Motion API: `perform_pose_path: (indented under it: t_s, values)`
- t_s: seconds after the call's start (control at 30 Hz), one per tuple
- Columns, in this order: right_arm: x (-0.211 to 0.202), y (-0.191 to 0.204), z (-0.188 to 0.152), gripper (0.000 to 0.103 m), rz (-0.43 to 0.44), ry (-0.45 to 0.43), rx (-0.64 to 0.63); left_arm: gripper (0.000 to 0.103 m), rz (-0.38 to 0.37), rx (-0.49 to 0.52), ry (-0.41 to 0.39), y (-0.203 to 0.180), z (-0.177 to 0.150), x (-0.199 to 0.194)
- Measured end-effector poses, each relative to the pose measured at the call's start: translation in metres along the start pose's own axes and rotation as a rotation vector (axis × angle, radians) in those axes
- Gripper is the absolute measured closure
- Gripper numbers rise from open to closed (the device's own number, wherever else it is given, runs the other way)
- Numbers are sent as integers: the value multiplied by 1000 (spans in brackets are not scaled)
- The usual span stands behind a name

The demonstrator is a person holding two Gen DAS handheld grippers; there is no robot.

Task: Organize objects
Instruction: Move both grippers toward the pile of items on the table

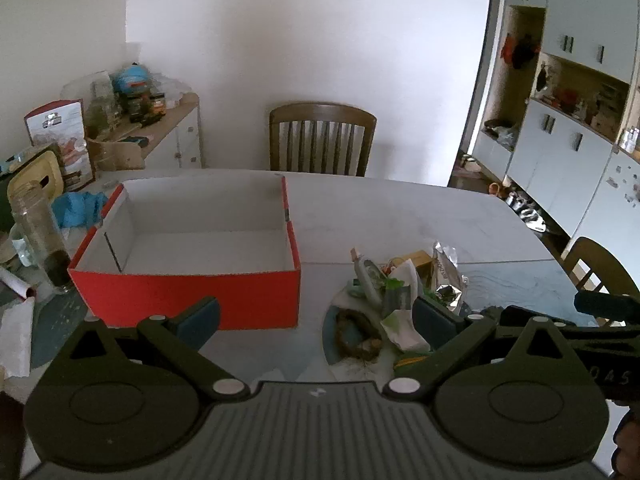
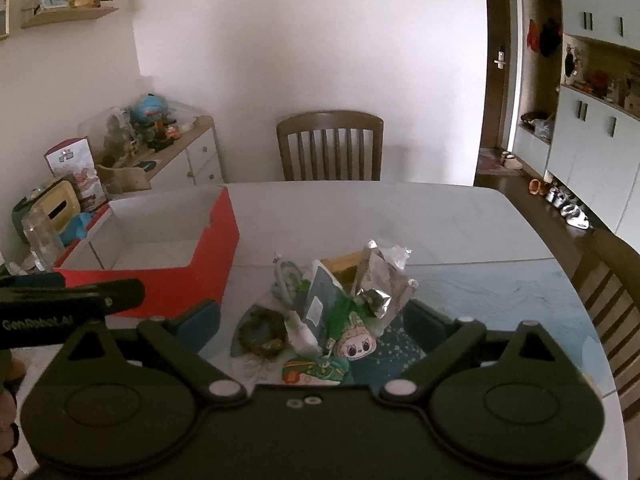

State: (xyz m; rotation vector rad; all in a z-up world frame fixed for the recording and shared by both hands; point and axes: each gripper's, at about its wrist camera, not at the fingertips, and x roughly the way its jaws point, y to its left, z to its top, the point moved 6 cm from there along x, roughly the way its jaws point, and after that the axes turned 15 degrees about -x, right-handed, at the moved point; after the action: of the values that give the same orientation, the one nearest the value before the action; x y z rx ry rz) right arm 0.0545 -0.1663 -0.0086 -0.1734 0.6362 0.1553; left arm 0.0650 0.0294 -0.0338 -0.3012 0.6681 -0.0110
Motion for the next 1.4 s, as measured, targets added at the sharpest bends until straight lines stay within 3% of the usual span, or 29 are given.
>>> perform_pose_path:
  t_s: [0.73, 1.0, 1.13, 1.4]
  values:
    - [8, 22, -17, 7, -76, 19, 10, 0, -116, 91, 72, 16, 1, 26]
    - [33, 22, -36, 8, -45, 69, -80, 0, -79, 75, 120, 9, -15, 63]
    - [54, 18, -51, 15, -19, 113, -110, 0, -36, 33, 149, 10, -24, 90]
    - [95, 14, -80, 16, 73, 188, -114, 0, 87, 34, 166, 9, -45, 141]
